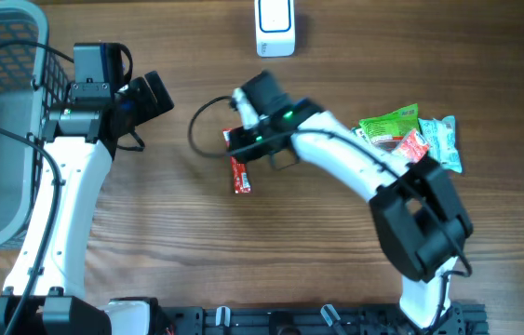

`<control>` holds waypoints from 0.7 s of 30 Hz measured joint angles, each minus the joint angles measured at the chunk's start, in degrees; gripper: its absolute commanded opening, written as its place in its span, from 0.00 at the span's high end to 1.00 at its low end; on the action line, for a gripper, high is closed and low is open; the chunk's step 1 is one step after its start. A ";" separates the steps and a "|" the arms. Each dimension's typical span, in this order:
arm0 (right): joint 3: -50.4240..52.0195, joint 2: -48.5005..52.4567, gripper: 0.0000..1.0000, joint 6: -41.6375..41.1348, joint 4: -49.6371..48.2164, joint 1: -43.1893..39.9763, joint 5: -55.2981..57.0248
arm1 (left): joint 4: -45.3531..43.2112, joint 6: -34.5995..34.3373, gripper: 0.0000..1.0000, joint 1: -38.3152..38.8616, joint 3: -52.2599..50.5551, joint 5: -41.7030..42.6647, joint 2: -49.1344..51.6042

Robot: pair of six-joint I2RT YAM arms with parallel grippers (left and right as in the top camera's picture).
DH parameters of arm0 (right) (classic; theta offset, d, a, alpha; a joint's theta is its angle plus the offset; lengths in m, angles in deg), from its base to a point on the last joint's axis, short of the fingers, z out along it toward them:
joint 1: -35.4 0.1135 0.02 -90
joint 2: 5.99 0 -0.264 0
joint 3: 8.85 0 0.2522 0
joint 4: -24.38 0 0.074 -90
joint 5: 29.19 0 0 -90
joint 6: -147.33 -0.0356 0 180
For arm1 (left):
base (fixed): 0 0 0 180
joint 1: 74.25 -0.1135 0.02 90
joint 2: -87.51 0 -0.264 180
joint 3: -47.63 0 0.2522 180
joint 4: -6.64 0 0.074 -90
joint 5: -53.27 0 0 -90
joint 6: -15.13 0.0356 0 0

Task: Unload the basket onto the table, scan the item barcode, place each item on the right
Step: 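Release the box and move the right gripper to the red stick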

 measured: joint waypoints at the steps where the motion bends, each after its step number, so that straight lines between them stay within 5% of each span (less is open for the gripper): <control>1: 0.33 0.00 0.62 -1.38 -2.38 1.01 1.11 | 0.00 0.00 0.00 0.00 0.00 0.00 0.00; 8: 4.92 0.00 0.71 -4.61 -17.42 1.99 2.14 | 0.00 0.00 0.00 0.00 0.00 0.00 0.00; 13: 8.00 0.02 0.92 -6.03 -23.47 2.05 1.81 | 0.00 0.00 0.00 0.00 0.00 0.00 0.00; 21: 8.13 4.74 0.96 -7.89 -27.98 3.02 3.23 | 0.00 0.00 0.00 0.00 0.00 0.00 0.00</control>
